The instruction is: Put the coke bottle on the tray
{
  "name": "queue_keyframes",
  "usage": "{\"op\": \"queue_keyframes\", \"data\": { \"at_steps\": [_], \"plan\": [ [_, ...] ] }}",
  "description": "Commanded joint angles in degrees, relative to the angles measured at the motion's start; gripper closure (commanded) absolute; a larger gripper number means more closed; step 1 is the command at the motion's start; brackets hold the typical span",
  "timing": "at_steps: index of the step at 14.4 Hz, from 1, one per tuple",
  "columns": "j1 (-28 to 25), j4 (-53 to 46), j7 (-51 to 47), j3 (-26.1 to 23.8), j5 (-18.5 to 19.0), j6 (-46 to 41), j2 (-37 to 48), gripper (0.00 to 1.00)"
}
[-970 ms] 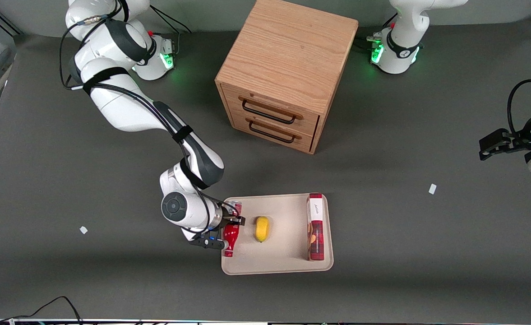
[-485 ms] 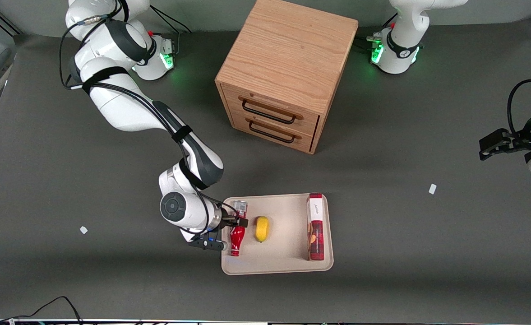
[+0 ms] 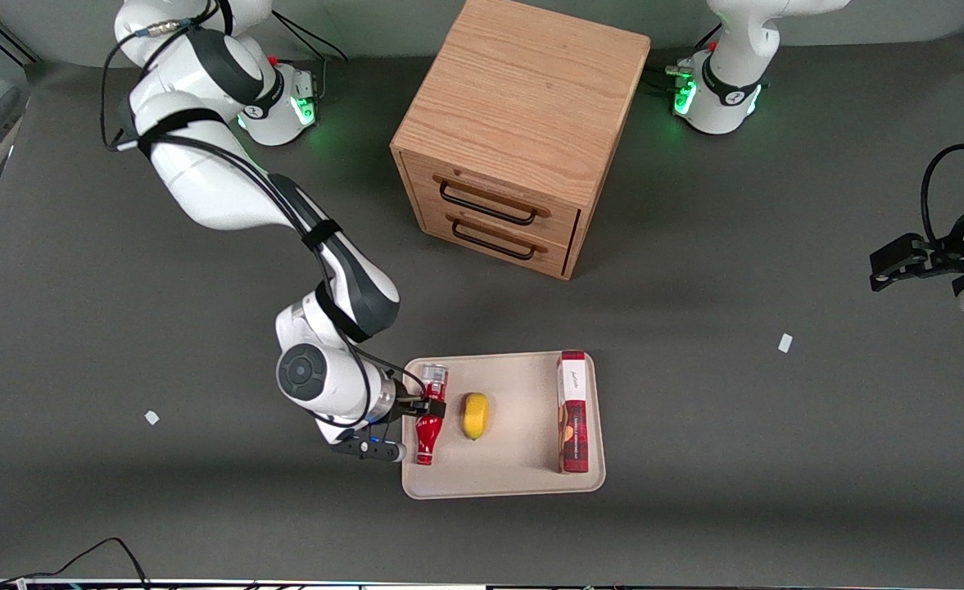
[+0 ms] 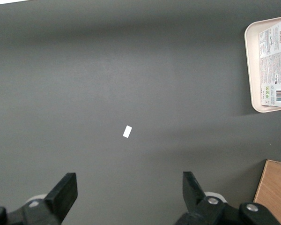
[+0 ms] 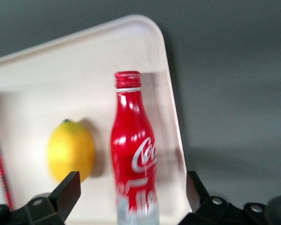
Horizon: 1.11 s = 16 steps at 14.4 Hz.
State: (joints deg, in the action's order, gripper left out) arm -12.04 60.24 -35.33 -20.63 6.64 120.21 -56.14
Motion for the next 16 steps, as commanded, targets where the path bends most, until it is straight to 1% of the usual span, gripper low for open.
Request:
{"op": "queue_keyframes", "data": {
  "at_steps": [1,5,8,10,12,13,14,15,16],
  "plan": [
    [1.14,2.08,-1.41,0.06,1.01,-12.58,12.16,0.00],
    [5.44,2.08,-0.61,1.02,0.74,-31.92,26.22,0.00],
    [6.50,2.17,1.23,6.11,-1.36,-45.37,35.02,0.00],
    [6.94,4.69,1.32,8.84,-1.45,-50.93,40.99,0.00],
    [7.56,15.20,5.16,11.47,-1.80,-49.99,50.55,0.00],
    [7.56,21.27,7.01,14.36,-4.07,-47.37,55.21,0.00],
    [7.47,27.24,8.42,17.35,-7.31,-44.39,59.61,0.00],
    [7.39,33.05,10.18,19.03,-8.47,-41.14,63.40,0.00],
    [7.30,38.15,11.07,19.39,-8.57,-38.15,66.48,0.00]
  ]
}}
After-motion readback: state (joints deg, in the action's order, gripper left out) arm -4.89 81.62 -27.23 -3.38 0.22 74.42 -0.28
